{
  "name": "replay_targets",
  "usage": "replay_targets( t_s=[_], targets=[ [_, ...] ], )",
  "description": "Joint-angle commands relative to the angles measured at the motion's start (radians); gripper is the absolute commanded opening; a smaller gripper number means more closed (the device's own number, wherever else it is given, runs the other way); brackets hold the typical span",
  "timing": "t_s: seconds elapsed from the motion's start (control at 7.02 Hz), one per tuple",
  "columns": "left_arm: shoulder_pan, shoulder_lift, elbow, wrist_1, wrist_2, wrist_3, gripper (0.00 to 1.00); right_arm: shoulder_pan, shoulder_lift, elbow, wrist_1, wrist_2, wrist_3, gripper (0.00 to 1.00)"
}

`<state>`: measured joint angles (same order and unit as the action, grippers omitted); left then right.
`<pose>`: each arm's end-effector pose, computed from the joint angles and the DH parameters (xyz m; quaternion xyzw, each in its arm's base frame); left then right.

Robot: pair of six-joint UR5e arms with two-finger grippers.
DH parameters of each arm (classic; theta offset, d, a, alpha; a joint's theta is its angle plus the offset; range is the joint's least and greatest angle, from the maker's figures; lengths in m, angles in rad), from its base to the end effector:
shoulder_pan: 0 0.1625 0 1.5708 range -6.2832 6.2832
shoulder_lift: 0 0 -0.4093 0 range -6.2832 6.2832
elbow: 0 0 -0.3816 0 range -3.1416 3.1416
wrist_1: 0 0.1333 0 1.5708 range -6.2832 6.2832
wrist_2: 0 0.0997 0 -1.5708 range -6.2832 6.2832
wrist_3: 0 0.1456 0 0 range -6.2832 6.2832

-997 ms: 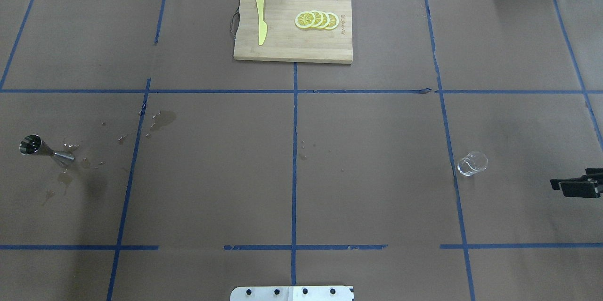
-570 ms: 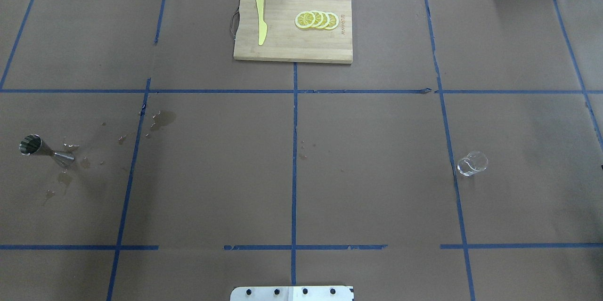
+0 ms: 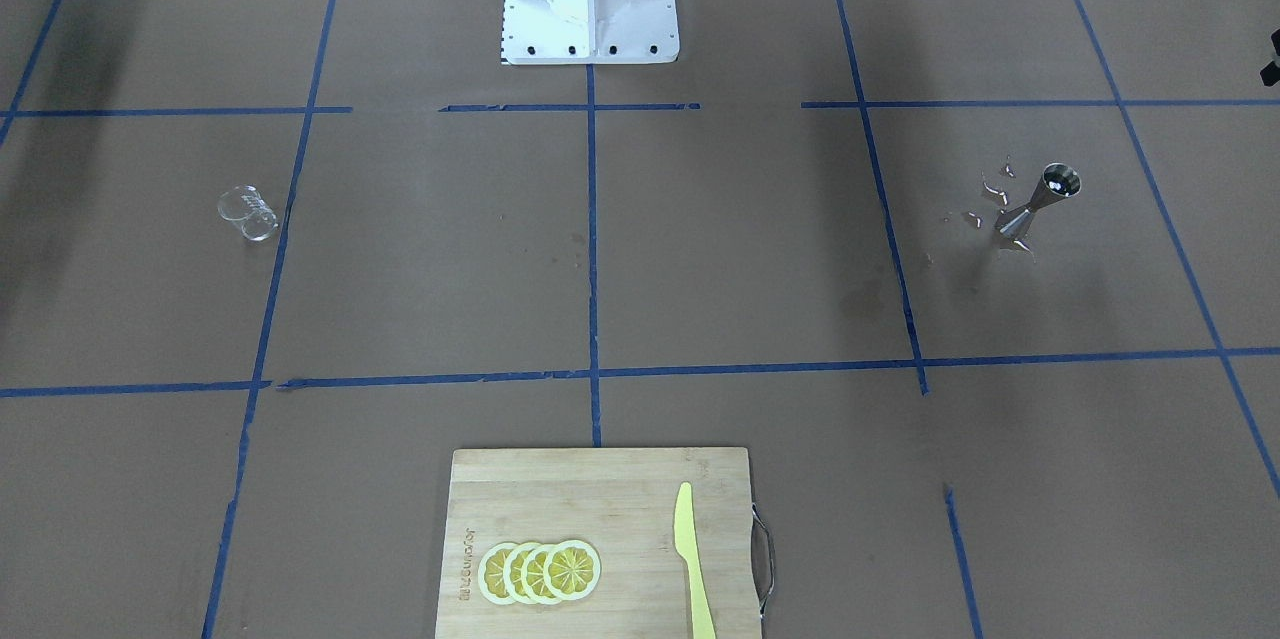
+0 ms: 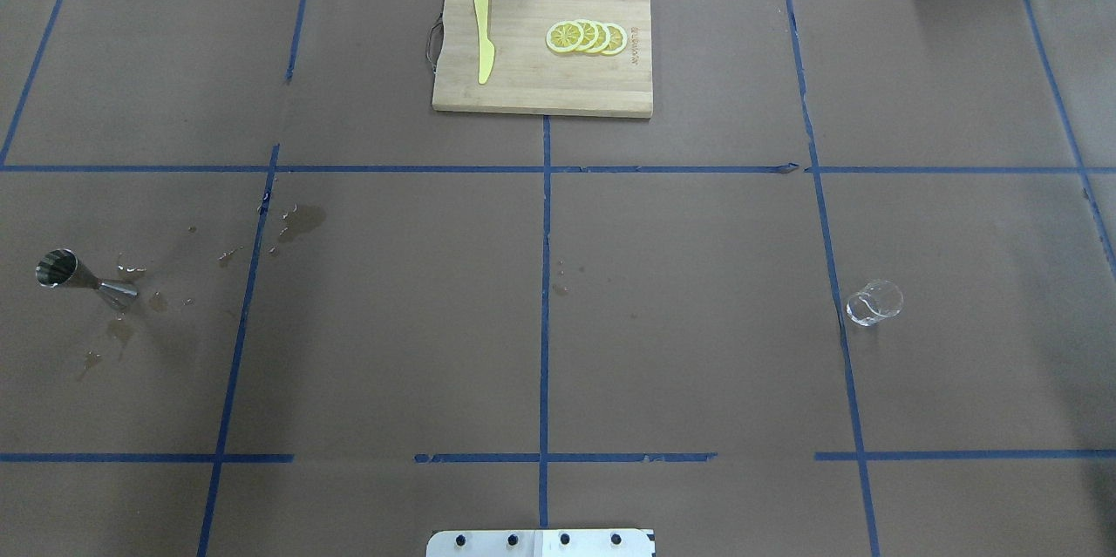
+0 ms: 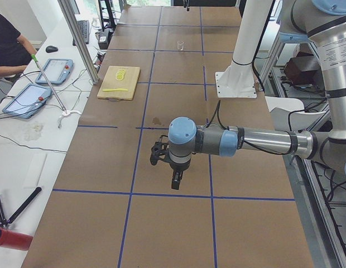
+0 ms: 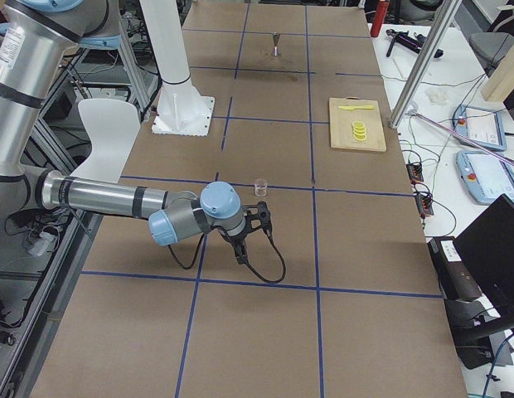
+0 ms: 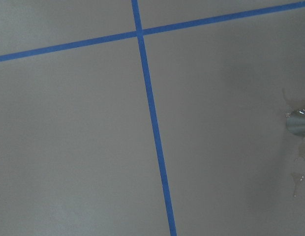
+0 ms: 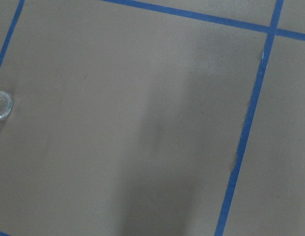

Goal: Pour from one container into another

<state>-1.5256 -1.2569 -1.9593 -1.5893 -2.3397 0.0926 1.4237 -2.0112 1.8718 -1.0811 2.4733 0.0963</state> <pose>-0.0156 -0.3642 0.6183 0.0520 0.3735 0.0812 0.9226 -0.0293 -0.3273 0.6363 0.1035 -0.4453 -0.0985 0.8839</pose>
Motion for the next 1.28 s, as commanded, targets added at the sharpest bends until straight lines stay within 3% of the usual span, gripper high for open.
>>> replay_targets(
  t_s=[0.0, 0.43, 0.71, 0.85, 1.14],
  targets=[
    [0.001, 0.004, -0.012, 0.012, -0.019, 0.021, 1.0, -0.003, 0.006, 0.007, -0.025, 0.036, -0.01, 1.0],
    [-0.001, 0.004, -0.013, 0.014, -0.021, 0.019, 1.0, 0.003, 0.009, 0.042, -0.074, -0.049, -0.08, 1.0],
    [-0.001, 0.004, -0.012, 0.015, -0.021, 0.019, 1.0, 0.061, 0.083, 0.094, -0.368, -0.077, -0.316, 1.0],
    [-0.001, 0.004, -0.013, 0.015, -0.021, 0.019, 1.0, 0.061, 0.101, 0.137, -0.466, -0.077, -0.322, 1.0],
    [-0.001, 0.004, -0.012, 0.017, -0.021, 0.019, 1.0, 0.133, 0.088, 0.141, -0.474, -0.077, -0.336, 1.0]
  ],
)
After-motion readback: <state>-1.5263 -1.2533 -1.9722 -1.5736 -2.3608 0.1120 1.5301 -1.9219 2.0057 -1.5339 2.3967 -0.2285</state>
